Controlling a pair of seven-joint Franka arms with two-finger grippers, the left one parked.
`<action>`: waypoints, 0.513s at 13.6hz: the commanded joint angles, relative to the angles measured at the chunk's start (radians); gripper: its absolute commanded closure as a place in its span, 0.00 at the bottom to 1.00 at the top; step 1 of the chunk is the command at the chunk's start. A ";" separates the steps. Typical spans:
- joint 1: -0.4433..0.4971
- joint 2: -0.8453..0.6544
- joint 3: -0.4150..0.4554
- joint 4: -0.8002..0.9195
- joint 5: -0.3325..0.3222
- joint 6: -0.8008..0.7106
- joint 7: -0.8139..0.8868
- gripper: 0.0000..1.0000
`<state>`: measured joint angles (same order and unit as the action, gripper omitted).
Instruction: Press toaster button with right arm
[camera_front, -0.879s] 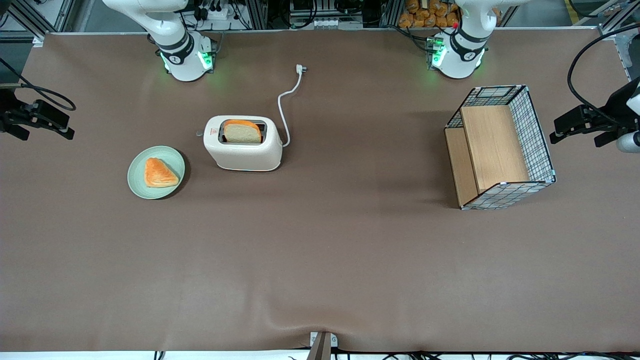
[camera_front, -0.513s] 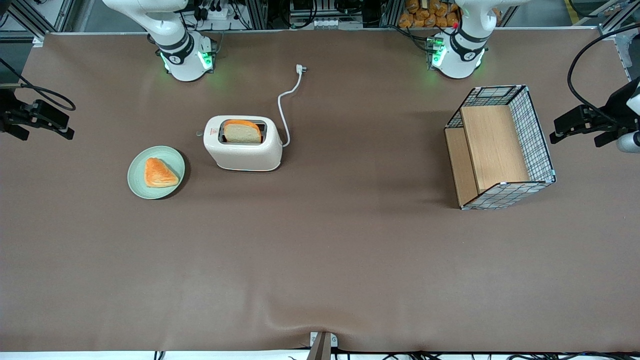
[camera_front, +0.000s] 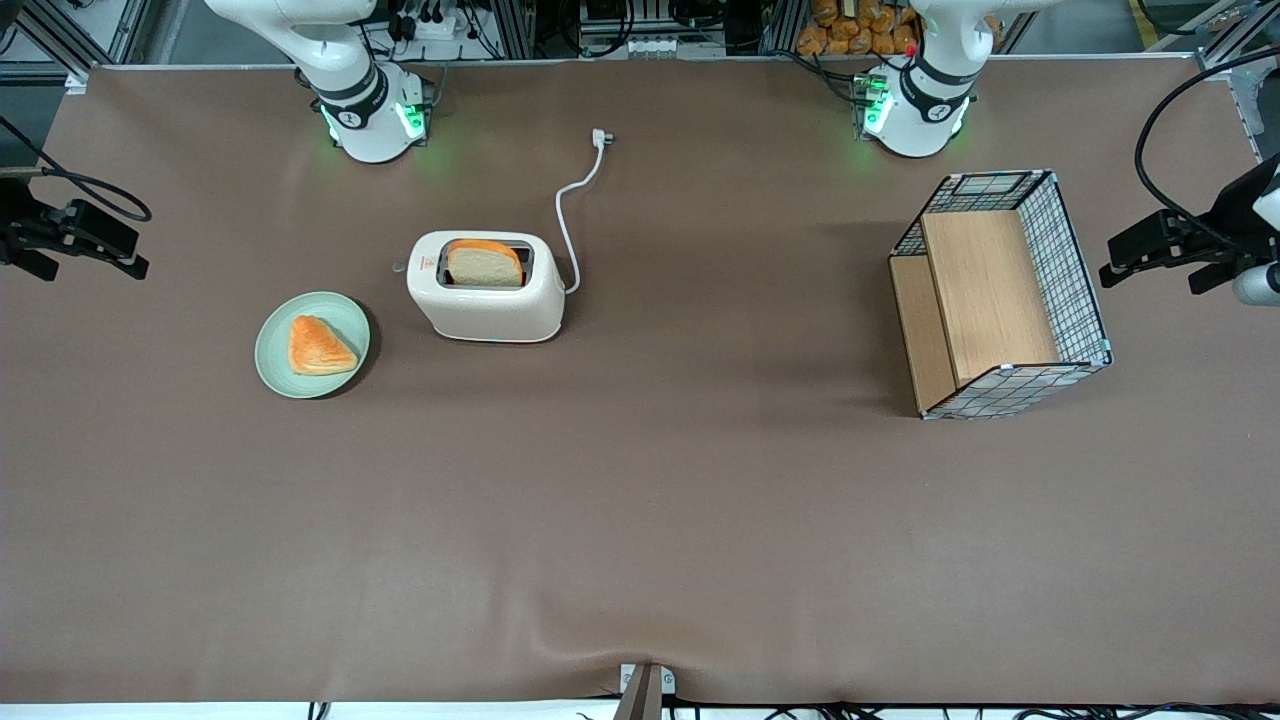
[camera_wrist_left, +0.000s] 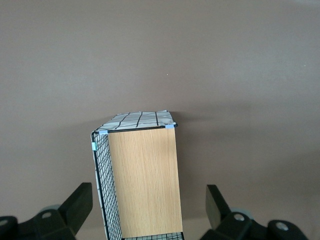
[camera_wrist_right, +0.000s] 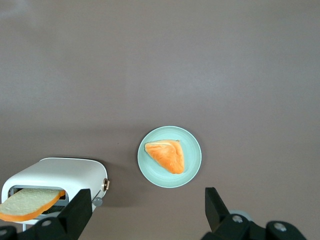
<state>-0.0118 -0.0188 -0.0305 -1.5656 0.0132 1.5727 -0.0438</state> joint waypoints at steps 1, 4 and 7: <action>-0.007 0.010 0.018 0.022 -0.042 0.013 0.001 0.00; -0.008 0.002 0.018 0.019 -0.044 0.009 0.004 0.00; -0.011 -0.001 0.017 0.019 -0.030 -0.014 0.021 0.00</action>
<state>-0.0116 -0.0191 -0.0234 -1.5605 -0.0052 1.5875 -0.0418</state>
